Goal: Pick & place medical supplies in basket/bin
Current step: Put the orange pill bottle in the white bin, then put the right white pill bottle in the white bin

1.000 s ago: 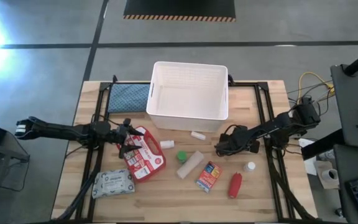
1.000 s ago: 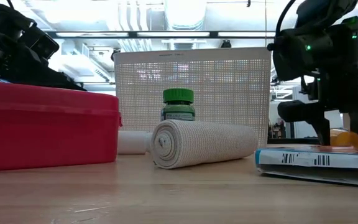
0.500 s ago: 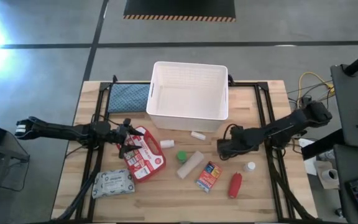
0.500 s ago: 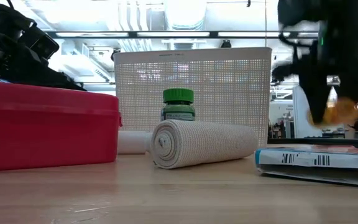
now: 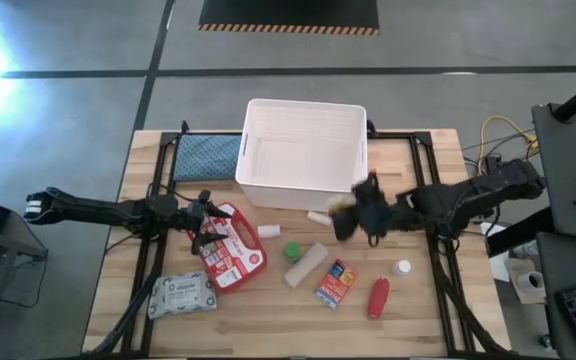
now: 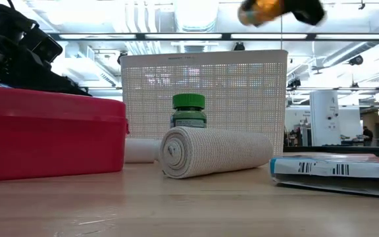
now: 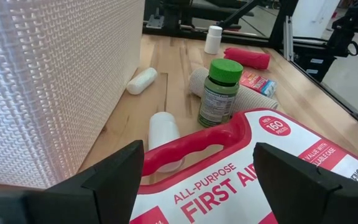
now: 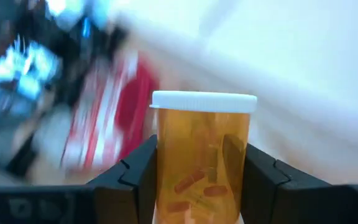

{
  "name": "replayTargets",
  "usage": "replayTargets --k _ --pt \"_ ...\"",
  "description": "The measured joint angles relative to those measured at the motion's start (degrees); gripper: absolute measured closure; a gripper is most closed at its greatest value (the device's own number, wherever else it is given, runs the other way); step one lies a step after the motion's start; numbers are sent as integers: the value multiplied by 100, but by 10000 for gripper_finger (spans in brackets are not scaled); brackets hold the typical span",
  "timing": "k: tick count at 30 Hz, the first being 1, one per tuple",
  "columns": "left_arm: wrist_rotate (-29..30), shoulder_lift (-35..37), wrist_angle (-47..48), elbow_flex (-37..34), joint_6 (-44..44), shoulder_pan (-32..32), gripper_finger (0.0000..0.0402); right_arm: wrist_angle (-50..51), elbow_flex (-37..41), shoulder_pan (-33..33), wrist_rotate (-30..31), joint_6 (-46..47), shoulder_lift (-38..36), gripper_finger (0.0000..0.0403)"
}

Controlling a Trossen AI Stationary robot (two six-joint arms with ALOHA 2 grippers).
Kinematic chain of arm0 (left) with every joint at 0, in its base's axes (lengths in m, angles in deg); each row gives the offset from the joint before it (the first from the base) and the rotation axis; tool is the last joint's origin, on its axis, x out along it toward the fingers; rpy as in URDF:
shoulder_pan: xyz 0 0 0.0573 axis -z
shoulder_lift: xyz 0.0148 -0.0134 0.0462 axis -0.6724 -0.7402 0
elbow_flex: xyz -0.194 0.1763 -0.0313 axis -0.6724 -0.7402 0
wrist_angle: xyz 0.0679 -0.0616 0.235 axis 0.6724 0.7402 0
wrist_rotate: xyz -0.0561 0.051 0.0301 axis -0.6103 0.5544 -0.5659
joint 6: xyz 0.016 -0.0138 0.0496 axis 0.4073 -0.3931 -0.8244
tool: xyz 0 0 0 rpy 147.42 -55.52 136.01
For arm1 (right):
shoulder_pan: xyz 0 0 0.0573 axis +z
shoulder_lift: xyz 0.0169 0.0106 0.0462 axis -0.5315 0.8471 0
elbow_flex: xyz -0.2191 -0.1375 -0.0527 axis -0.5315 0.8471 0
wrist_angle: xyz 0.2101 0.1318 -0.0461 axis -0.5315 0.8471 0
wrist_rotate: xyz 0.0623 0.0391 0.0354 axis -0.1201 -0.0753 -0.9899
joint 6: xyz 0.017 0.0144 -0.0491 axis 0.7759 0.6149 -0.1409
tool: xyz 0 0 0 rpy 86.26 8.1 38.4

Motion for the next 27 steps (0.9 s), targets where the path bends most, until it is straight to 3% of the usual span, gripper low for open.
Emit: replayTargets --k 2,5,10,14,17,21,27 --pt "0 0 0 2 0 0 121 9 -256 -341 376 -437 -2 250" --pt "0 0 0 2 -2 0 121 12 -566 -1011 430 -1047 41 249" --pt "0 0 0 2 -1 0 121 93 -721 -2059 14 -1967 302 243" --pt "0 2 0 2 -1 0 121 544 -767 -2521 -496 -2128 562 205" --pt "0 2 -1 2 -2 0 121 697 -772 -2619 -834 -2139 712 160" --pt "0 2 0 1 -2 0 121 769 -822 -2494 -742 -2399 687 107" --pt "0 2 0 2 -2 0 121 1439 -1026 -1981 -584 -2618 259 69"
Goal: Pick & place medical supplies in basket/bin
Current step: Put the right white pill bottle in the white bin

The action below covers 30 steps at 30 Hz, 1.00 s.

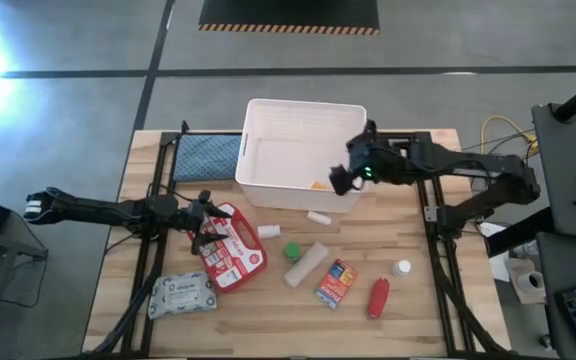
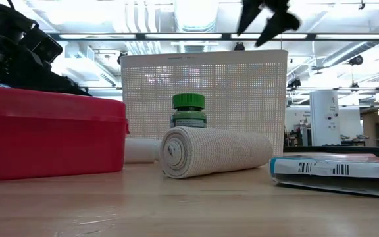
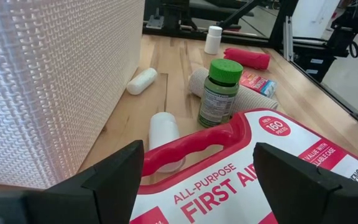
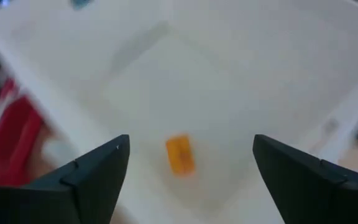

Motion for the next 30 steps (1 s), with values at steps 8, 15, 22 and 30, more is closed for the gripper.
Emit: replayTargets --k 8,15,22,30 --pt "0 0 0 -1 0 0 121 1760 -85 1171 -1630 1234 -296 74" --pt "0 0 0 0 1 0 121 3073 92 1974 -2772 3556 -42 74" --pt "0 0 -1 -1 2 0 121 3077 535 2622 -3272 4839 165 74" --pt "0 0 -1 0 1 0 121 2616 1547 3326 -3908 5674 145 74"
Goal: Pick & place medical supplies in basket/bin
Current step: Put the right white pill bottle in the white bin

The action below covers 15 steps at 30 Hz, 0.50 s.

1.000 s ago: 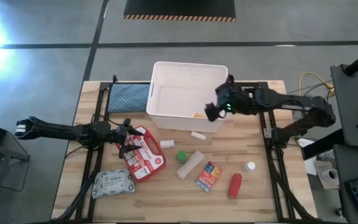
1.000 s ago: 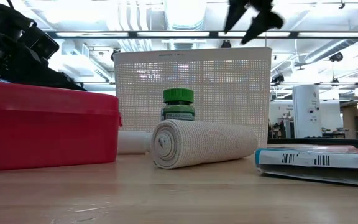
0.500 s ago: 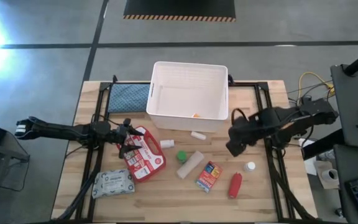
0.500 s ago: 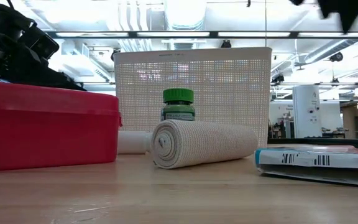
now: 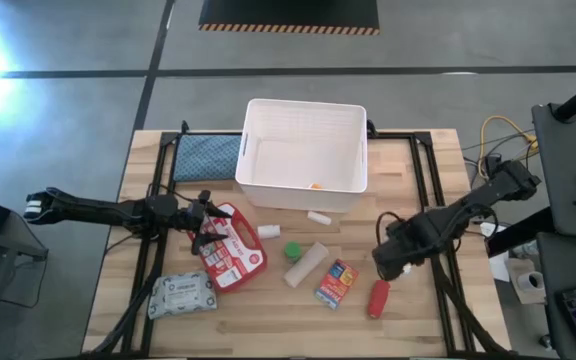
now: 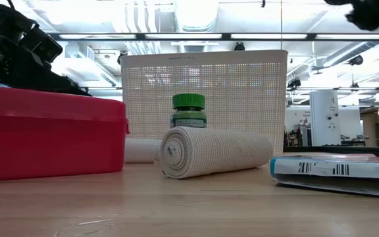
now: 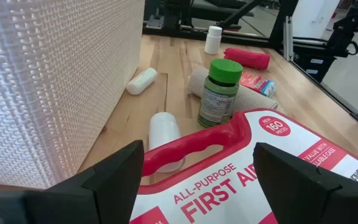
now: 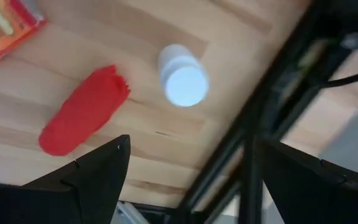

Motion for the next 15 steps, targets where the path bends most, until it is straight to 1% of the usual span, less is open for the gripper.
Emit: replayTargets --k 7,11,15 --pt "0 0 -1 0 1 0 121 -1458 997 570 26 1107 -436 74" --pt "0 0 1 -2 1 0 121 -1566 1315 797 195 1574 -513 74" --pt "0 0 0 0 -1 0 121 -1813 1603 848 470 1732 -513 74"
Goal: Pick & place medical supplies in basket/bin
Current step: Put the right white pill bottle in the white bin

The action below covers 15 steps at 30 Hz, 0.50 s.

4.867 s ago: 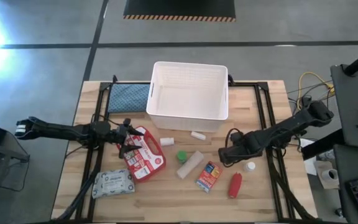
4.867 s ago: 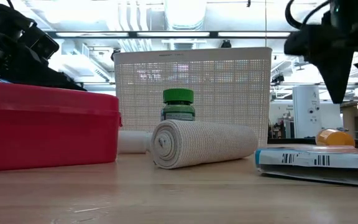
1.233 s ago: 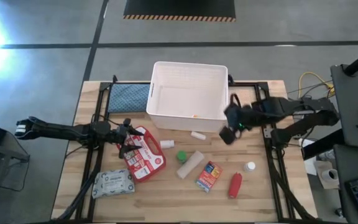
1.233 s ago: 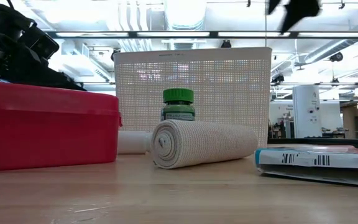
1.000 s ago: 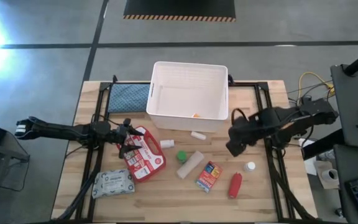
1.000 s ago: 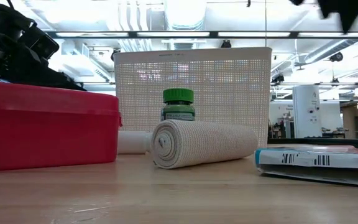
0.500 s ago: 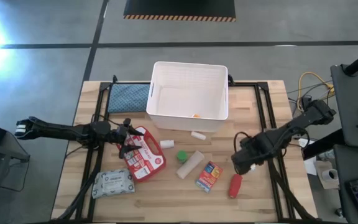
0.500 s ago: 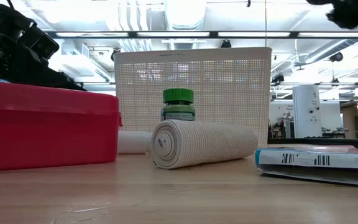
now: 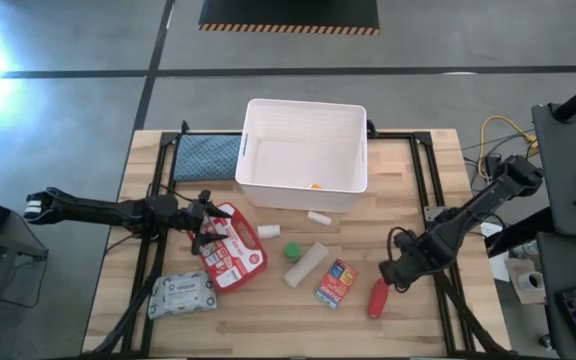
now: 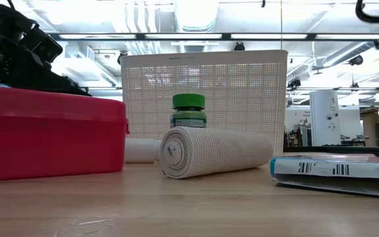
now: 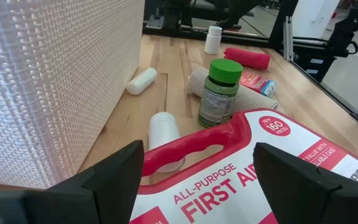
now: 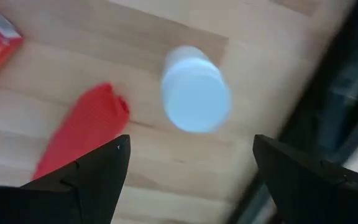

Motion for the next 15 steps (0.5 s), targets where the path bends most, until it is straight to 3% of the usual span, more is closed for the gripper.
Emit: replayTargets --k 5,15 --pt "0 2 -1 -2 1 0 121 -653 442 -2 116 33 17 74" --pt "0 2 0 -2 0 0 121 -502 732 -4 480 192 75 74"
